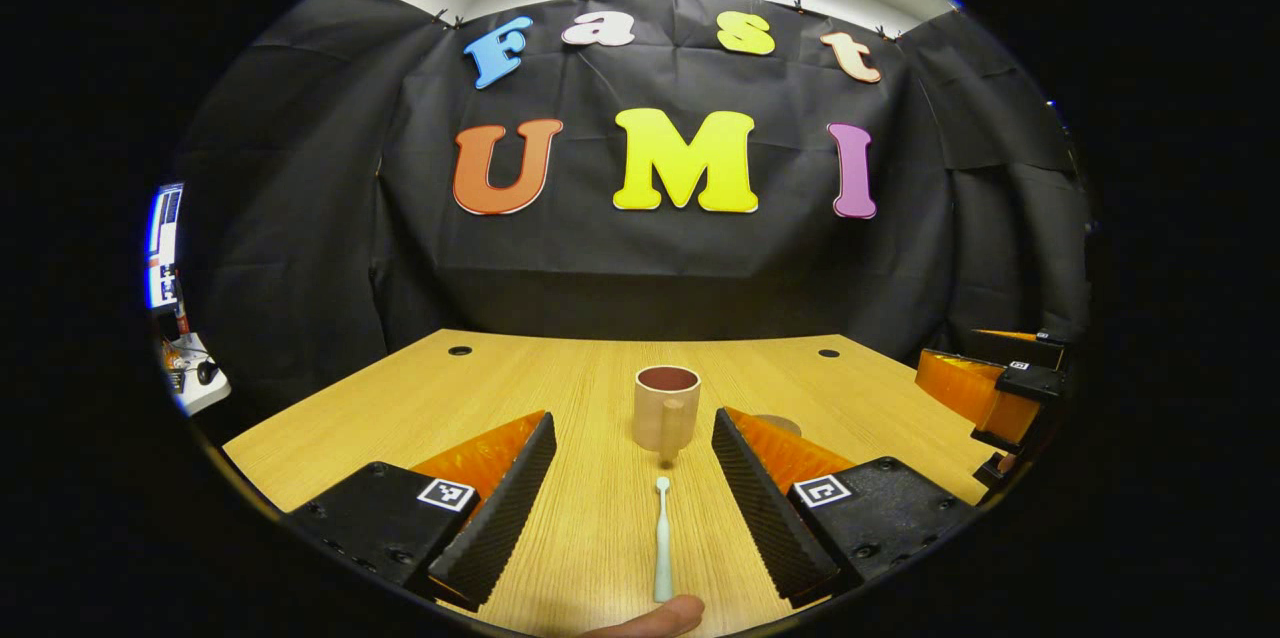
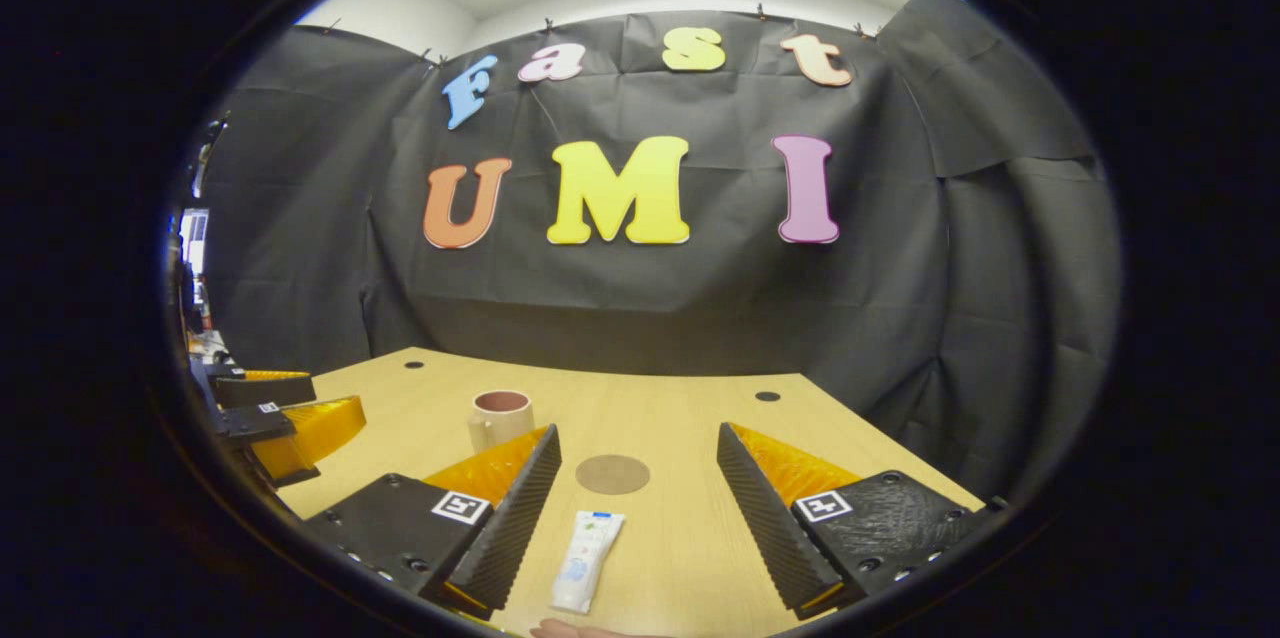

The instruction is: Put the toothbrush and toothpaste on the desktop into the cup, then pick up the cup and place it on the coaster on the desktop.

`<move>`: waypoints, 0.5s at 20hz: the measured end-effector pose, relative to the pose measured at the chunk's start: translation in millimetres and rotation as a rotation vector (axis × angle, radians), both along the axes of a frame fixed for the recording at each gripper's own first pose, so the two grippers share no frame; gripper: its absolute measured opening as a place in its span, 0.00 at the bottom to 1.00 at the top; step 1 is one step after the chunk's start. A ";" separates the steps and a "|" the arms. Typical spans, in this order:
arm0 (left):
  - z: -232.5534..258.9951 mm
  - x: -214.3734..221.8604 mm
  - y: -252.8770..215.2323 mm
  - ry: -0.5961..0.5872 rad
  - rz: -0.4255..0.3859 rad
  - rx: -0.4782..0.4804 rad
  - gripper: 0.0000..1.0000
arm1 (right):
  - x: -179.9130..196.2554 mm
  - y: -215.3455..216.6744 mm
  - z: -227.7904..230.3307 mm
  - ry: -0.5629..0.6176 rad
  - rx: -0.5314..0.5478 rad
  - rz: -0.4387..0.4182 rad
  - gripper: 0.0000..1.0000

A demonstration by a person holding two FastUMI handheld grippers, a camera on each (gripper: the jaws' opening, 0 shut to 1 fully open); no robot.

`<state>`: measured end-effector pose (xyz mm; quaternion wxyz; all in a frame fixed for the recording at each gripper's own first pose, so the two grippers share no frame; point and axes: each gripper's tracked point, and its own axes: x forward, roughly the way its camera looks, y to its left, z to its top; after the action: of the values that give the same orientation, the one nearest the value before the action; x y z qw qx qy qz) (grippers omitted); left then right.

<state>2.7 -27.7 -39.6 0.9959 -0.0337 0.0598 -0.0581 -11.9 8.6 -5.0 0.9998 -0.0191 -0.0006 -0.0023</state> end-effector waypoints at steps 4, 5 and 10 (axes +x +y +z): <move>-31.2 5.4 -7.0 0.086 -0.022 -0.003 1.00 | 4.5 -2.8 -14.9 0.028 -0.008 -0.005 0.95; -41.3 7.0 -10.9 0.124 -0.035 -0.006 1.00 | 6.4 -4.9 -18.7 0.037 -0.009 -0.009 0.95; -98.4 1.9 -29.3 0.359 -0.092 -0.034 0.99 | 13.1 -14.7 -42.6 0.089 0.015 -0.016 0.95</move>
<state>4.7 -57.0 -138.0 0.9648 -0.0578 0.2370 -0.0979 1.2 -6.1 -47.6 0.9989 -0.0116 0.0438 -0.0096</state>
